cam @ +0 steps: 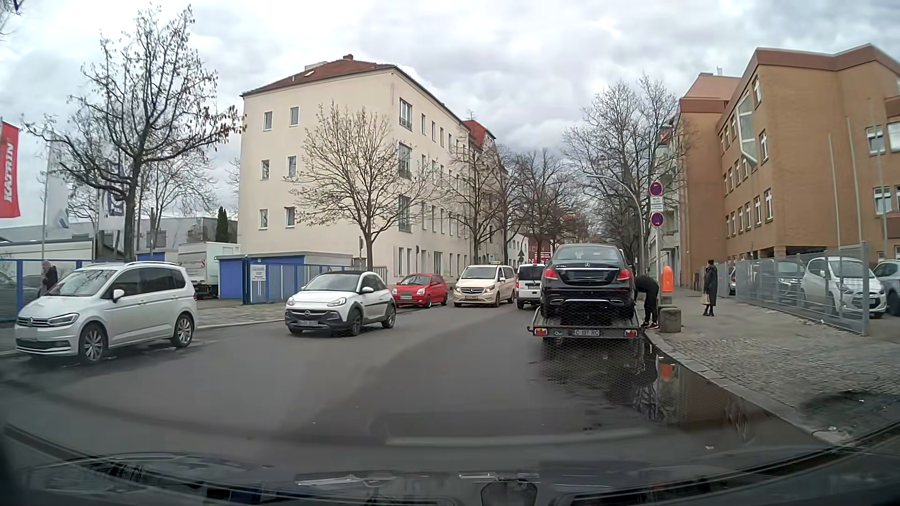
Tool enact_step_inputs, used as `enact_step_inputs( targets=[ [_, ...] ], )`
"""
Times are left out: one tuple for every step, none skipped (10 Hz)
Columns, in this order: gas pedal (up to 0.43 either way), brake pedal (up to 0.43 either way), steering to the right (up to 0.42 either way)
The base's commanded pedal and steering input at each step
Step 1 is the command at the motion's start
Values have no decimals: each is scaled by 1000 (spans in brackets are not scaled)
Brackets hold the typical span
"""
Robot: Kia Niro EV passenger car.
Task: Follow the waypoints while adhering to traffic rules and regulations
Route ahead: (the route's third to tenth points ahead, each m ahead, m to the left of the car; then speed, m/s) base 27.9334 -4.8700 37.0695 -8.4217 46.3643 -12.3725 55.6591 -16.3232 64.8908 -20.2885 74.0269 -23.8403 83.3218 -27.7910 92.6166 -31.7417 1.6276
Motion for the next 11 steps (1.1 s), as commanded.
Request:
enact_step_inputs(
  targets=[
    [0, 165, 62],
    [0, 165, 62],
    [0, 165, 62],
    [0, 165, 62],
    [0, 165, 62],
    [0, 165, 61],
    [0, 165, 61],
    [0, 165, 60],
    [0, 165, 60],
    [0, 165, 59],
    [0, 165, 56]
  ],
)
